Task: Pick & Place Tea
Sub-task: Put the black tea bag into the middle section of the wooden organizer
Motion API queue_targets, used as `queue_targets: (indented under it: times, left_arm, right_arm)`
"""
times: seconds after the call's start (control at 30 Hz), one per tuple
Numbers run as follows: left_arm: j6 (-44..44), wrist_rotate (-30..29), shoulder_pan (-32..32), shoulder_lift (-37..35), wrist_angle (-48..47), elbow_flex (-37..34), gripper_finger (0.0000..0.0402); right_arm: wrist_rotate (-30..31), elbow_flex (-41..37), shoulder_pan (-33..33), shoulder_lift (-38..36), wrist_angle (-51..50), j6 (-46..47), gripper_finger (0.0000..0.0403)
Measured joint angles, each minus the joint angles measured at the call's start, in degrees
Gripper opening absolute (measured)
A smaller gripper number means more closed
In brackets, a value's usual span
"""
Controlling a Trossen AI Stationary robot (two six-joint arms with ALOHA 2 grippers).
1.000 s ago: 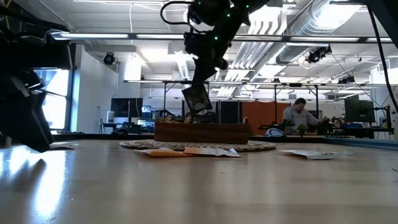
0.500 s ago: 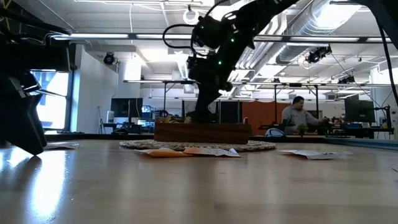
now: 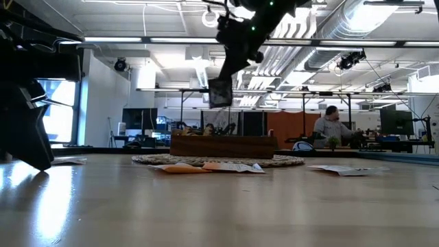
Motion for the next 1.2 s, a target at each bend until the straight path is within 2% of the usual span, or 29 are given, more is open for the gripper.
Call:
queue_targets:
  times: [0.1,0.3,0.5,0.77,0.9,1.03,1.2]
  left_arm:
    - [0.0,-0.1,-0.1,0.0,0.0,0.0,0.0152]
    - [0.0,0.0,-0.1,0.0,0.0,0.0,0.0152]
    - [0.0,0.0,-0.1,0.0,0.0,0.0,0.0152]
    - [0.0,-0.1,-0.1,0.0,0.0,-0.1,0.0152]
    - [0.0,0.0,-0.1,0.0,0.0,-0.1,0.0152]
    - [0.0,0.0,-0.1,0.0,0.0,-0.1,0.0152]
    - [-0.2,0.3,-0.1,0.0,0.0,-0.1,0.0152]
  right_arm:
    - [-2.9,0.0,1.0,0.7,0.0,0.7,0.0000]
    - [1.8,0.0,2.0,5.5,0.0,0.9,0.0000]
    - [0.3,-0.1,0.2,10.0,0.0,1.9,0.0000]
    - [0.6,-0.1,-2.0,10.8,4.2,-0.8,0.0000]
    - [-3.0,-0.1,-3.6,10.8,2.4,-0.4,0.0002]
    - [-4.8,-0.1,-4.4,10.8,-0.1,-1.0,0.0021]
    - [-4.8,-0.1,-4.2,10.8,0.0,-2.9,0.0076]
